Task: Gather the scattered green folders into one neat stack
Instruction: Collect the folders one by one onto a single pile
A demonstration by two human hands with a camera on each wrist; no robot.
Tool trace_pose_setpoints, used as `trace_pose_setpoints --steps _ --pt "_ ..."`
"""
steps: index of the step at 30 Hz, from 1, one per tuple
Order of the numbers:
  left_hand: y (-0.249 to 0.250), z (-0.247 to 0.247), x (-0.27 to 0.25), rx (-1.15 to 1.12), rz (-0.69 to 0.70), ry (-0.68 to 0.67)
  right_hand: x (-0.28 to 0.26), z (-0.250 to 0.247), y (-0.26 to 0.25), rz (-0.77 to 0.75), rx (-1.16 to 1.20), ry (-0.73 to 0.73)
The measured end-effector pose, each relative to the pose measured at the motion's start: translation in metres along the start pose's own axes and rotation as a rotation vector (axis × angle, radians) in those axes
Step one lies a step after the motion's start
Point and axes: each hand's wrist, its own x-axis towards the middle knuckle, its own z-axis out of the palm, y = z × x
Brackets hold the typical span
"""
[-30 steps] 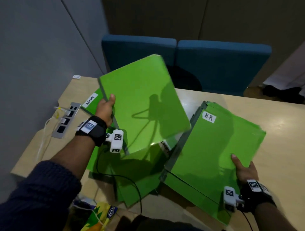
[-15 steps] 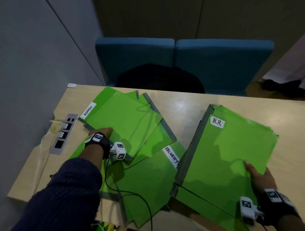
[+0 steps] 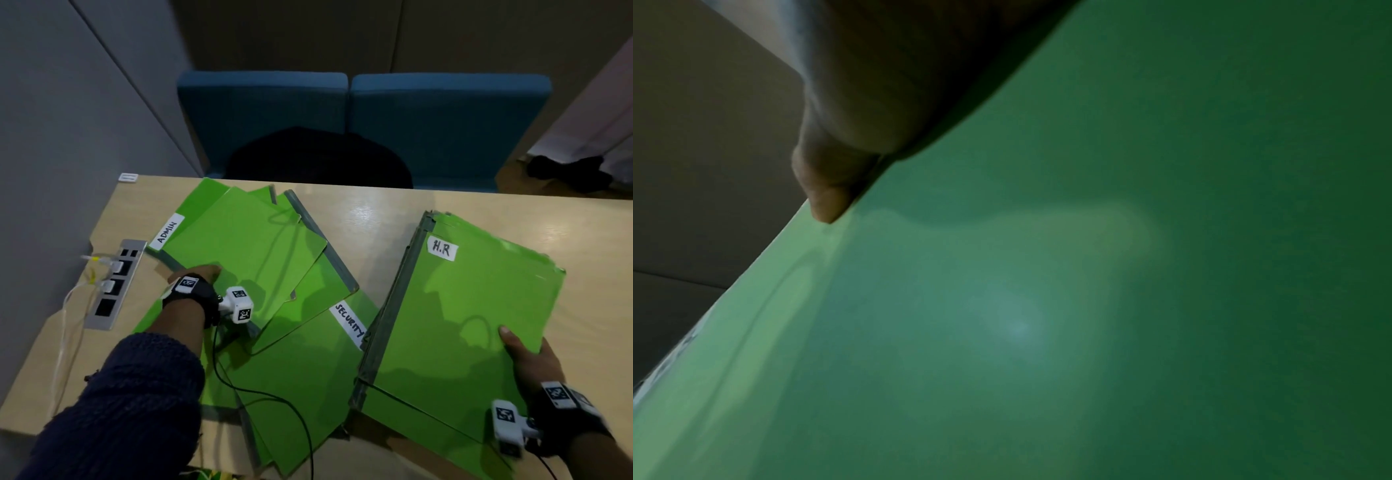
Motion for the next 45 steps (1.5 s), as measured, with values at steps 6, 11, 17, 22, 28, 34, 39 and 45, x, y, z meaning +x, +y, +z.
trace_pose_setpoints --steps 6,11,17,22,28,34,39,45 --pt "0.019 0.007 -0.023 0.238 0.096 0.078 0.0 -0.001 0.001 0.011 -0.04 -0.011" --pt "0.018 -0.008 -0.015 0.411 0.23 -0.017 -0.003 -0.005 -0.003 0.025 -0.08 -0.039" --pt "0.014 -0.021 -0.007 0.275 0.191 -0.089 -0.009 -0.007 -0.008 0.034 -0.079 -0.034" --pt "0.023 -0.028 -0.017 0.135 0.146 -0.114 -0.017 -0.003 -0.014 0.04 -0.079 -0.028" --pt "0.011 -0.033 0.01 -0.738 -0.138 0.091 -0.008 -0.004 -0.004 0.032 -0.07 -0.016" --pt "0.049 -0.045 -0.049 -0.965 0.177 0.218 -0.002 -0.005 -0.002 -0.015 -0.014 -0.024" --pt "0.077 0.012 -0.122 -0.995 0.579 -0.185 0.017 -0.011 0.02 -0.027 0.026 -0.085" --pt "0.091 0.142 -0.179 -0.446 0.646 -0.333 0.055 -0.016 0.059 -0.017 0.015 -0.132"
